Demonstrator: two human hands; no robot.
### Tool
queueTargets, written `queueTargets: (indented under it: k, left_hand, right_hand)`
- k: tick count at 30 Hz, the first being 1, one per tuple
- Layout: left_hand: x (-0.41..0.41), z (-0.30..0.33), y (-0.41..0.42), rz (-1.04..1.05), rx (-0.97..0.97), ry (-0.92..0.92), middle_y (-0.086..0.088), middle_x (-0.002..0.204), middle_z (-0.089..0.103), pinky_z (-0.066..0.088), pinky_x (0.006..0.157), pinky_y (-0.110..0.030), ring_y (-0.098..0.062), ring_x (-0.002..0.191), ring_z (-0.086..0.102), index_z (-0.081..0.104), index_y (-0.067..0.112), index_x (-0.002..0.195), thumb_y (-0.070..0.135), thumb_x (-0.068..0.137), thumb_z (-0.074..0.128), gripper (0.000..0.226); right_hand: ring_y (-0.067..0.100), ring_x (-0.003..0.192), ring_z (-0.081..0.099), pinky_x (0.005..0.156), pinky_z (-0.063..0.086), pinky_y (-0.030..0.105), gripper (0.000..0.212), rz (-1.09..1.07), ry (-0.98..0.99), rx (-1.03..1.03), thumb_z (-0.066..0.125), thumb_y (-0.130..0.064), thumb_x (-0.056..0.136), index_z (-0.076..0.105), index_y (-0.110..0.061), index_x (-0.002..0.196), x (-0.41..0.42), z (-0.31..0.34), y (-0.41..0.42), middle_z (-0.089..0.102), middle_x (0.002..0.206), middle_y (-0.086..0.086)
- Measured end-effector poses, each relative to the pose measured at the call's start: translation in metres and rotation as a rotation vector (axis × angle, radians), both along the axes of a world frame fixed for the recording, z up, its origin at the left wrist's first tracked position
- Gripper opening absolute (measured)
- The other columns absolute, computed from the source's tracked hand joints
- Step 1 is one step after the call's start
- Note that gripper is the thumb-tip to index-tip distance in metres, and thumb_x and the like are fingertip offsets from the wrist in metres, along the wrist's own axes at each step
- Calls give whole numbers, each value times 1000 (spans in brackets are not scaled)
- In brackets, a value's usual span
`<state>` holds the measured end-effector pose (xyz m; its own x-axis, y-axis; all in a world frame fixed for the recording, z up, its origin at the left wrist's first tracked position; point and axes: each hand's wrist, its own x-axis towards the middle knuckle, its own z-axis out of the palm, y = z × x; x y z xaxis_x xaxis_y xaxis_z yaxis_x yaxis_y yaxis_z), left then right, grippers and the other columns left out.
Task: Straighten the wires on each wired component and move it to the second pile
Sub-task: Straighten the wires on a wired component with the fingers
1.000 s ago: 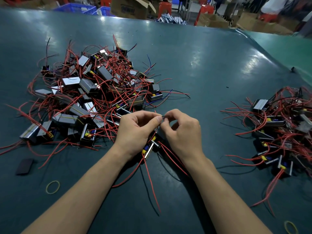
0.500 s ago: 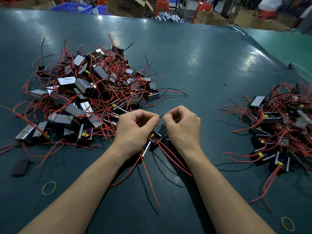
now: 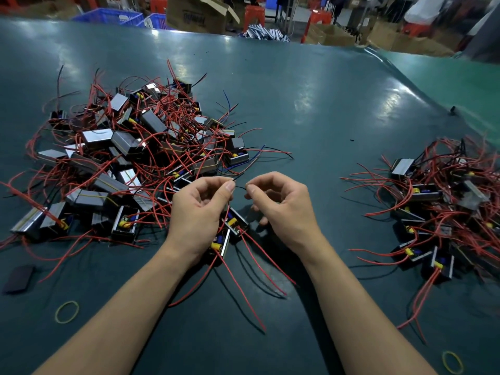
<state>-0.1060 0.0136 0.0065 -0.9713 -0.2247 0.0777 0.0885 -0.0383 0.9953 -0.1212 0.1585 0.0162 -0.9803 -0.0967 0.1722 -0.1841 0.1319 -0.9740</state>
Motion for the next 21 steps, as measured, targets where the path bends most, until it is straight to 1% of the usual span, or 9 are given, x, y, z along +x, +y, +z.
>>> queueTargets:
  k: [2, 4, 8, 10, 13, 15, 16, 18, 21]
  left_hand:
    - [0, 0, -1, -4, 0, 1, 6, 71, 69, 53, 63, -18, -8, 66, 61, 71, 14, 92, 15, 90, 67, 5]
    - [0, 0, -1, -2, -9, 6, 6, 72, 70, 52, 62, -17, -5, 66, 62, 72, 14, 93, 14, 90, 67, 6]
    - [2, 1, 1, -19, -101, 36, 1, 77, 74, 53, 68, -18, -8, 73, 68, 75, 16, 90, 13, 89, 69, 7]
    - [2, 1, 1, -8, -157, 50, 2, 76, 74, 54, 69, -19, -9, 73, 69, 75, 17, 87, 13, 89, 69, 8]
    - [2, 1, 1, 5, -199, 51, 4, 75, 73, 56, 69, -21, -9, 72, 69, 74, 19, 85, 15, 89, 69, 7]
    - [2, 1, 2, 8, -215, 54, 4, 72, 72, 55, 67, -20, -8, 69, 67, 74, 17, 84, 15, 88, 70, 7]
    - [2, 1, 2, 12, -230, 58, 3, 72, 72, 54, 65, -19, -8, 68, 67, 74, 17, 84, 15, 88, 70, 6]
    - [1, 2, 4, 15, -278, 68, 1, 74, 72, 52, 64, -19, -11, 67, 66, 74, 14, 84, 14, 88, 70, 5]
    - [2, 3, 6, 22, -337, 95, 0, 76, 72, 51, 63, -16, -14, 71, 66, 75, 10, 86, 14, 88, 70, 6]
  right_hand:
    - [15, 62, 62, 43, 49, 24, 13, 16, -16, 14, 70, -9, 88, 68, -22, 88, 0, 1, 0, 69, 77, 0]
    - [12, 60, 61, 44, 49, 23, 13, 20, -24, 54, 68, -7, 89, 68, -20, 85, 0, 0, 0, 69, 72, 2]
    - [12, 60, 61, 46, 50, 25, 12, 11, -4, 93, 65, -6, 90, 69, -16, 85, 0, 0, -1, 69, 71, 4]
    - [13, 61, 63, 47, 51, 25, 11, 13, 0, 97, 66, -7, 90, 70, -15, 85, 0, 0, 0, 70, 71, 5]
    - [15, 61, 61, 49, 55, 32, 10, -8, 4, 116, 66, -6, 88, 69, -13, 81, -1, -1, -1, 69, 70, 7]
    - [11, 58, 57, 54, 56, 38, 12, -55, 16, 162, 66, -7, 85, 66, -14, 76, -2, -4, -3, 64, 64, -1]
    - [9, 55, 55, 54, 55, 37, 13, -96, 34, 187, 67, -8, 84, 64, -15, 73, -3, -6, -5, 61, 61, -4]
    - [6, 50, 50, 52, 49, 28, 15, -201, 116, 251, 69, -12, 79, 60, -17, 68, -3, -10, -9, 58, 56, -6]
    - [8, 52, 54, 53, 46, 25, 12, -304, 238, 328, 67, -22, 75, 59, -20, 68, 0, -14, -14, 59, 56, -8]
